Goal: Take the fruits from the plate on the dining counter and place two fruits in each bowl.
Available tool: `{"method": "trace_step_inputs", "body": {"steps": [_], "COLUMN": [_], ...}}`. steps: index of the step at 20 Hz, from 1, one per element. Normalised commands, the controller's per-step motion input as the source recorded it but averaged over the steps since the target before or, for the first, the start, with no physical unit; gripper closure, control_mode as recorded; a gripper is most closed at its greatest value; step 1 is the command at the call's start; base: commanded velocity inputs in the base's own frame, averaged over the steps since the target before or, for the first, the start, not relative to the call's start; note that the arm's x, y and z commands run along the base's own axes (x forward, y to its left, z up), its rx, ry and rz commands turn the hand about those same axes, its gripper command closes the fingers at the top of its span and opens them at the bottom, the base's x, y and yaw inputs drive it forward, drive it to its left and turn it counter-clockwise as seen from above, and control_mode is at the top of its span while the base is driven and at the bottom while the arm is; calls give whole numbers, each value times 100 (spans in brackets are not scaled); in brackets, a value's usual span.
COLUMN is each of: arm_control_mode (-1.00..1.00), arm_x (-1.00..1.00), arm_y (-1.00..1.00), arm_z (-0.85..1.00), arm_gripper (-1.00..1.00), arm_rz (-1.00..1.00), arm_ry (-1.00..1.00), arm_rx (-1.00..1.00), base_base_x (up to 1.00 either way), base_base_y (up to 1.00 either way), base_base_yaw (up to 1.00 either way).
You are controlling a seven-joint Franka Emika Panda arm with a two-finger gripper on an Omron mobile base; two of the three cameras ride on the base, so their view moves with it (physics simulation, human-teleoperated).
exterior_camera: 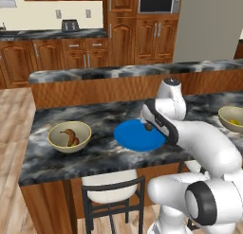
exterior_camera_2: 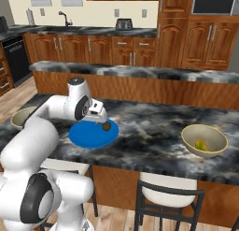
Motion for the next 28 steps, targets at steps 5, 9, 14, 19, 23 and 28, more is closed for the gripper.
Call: {"method": "trace_step_inputs", "body": {"steps": [5,9,14,19,23,28], "arm_control_mode": [-100,-100,-100,-100,-100,-100], "arm_x": [100,94,66,24,0,-1], "arm_y": [-10,-19,-9,-1,-5,-11], "arm_z": [-31,-49,-54,-49,-19,-10], "arm_gripper": [-100,-100,-100,-100,-100,-100], "arm_rz": [0,0,0,0,0,0], "arm_ry": [1,0,0,0,3,1], "arm_rx": [0,0,0,0,0,0], "base_base_x": [0,0,0,0,0,0], "base_base_y": [0,0,0,0,0,0], "base_base_yaw": [0,0,0,0,0,0]}}
